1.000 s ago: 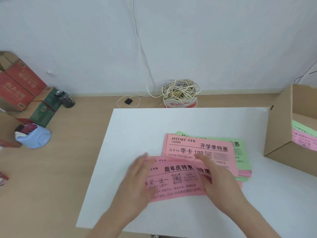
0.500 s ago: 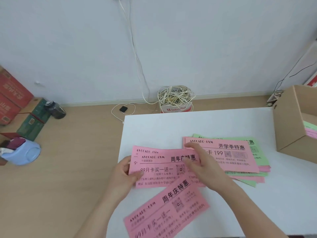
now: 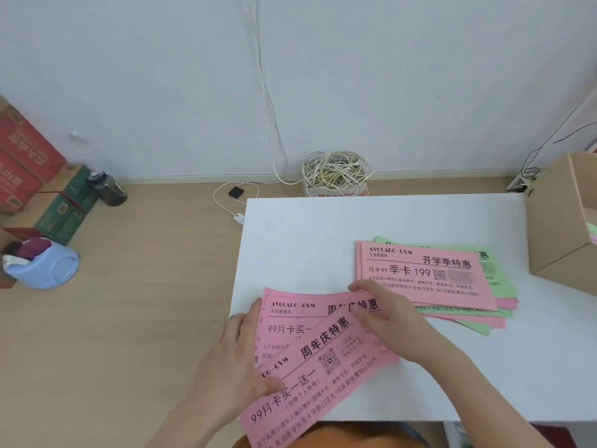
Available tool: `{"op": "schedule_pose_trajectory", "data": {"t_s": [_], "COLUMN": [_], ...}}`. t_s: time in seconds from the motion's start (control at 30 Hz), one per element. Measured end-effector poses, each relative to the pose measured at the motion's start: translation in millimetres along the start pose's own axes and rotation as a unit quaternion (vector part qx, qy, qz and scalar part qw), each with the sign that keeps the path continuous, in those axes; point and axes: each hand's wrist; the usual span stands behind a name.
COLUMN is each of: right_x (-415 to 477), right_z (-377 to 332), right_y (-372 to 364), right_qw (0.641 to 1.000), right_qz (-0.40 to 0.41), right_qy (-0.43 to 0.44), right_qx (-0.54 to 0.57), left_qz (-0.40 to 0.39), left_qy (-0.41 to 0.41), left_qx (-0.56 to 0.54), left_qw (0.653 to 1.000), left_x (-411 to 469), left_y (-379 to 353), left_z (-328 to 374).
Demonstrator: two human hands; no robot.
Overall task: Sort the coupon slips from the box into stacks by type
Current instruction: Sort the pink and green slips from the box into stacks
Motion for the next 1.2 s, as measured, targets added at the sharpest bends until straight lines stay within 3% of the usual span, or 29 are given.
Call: {"op": "schedule_pose_trajectory", "data": {"t_s": [0.1,0.23,0.3,0.4,0.47,0.57,0.77,0.93,1.07,1.2], "right_x": [-5.7,2.2,8.8,16.4,21.9,31.0,45.6,52.6,57.2,61.4], "right_z": [-3.7,-12.3,-19.5,-29.2,-32.2,-29.4,-30.2,-34.1,-34.1,-33.1], "right_y": [-1.4,-11.3,-4.9,13.3,21.4,21.0,6.8,14.4,16.0,13.3], "right_qw": [0.998,1.0,0.998,0.983,0.97,0.963,0.972,0.966,0.99,0.998], "right_qz": [-0.063,-0.002,0.038,0.08,0.088,0.082,0.113,0.18,0.105,0.05], "right_qy": [0.014,0.012,0.014,0.015,0.012,-0.008,-0.031,-0.018,-0.024,-0.027], "right_qx": [-0.009,-0.004,0.044,0.165,0.228,0.256,0.202,0.185,0.087,-0.007], "left_qz": [0.009,0.028,0.04,0.078,0.079,0.04,0.15,0.227,0.24,0.186], "left_qy": [0.017,0.021,0.036,0.04,0.034,0.037,0.079,0.049,0.056,0.024], "left_qx": [0.015,0.003,-0.144,-0.4,-0.466,-0.502,-0.423,-0.34,-0.21,-0.123], "left_qw": [1.0,0.999,0.988,0.912,0.881,0.863,0.89,0.911,0.946,0.975], "left_x": [6.0,22.1,33.8,49.6,55.3,57.0,75.3,81.6,79.0,79.1], "left_y": [1.3,8.9,19.2,37.3,45.7,43.2,23.5,48.3,57.0,58.9], "left_z": [-0.9,-3.9,-1.9,-4.9,-8.0,-9.4,-4.2,6.5,6.8,5.4]}}
Point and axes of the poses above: each hand's wrist, its own x-axis towards the middle knuckle, its own y-axis out of the back of the hand, z = x × y, and after that the axes turned 12 degrees about -x, right-handed
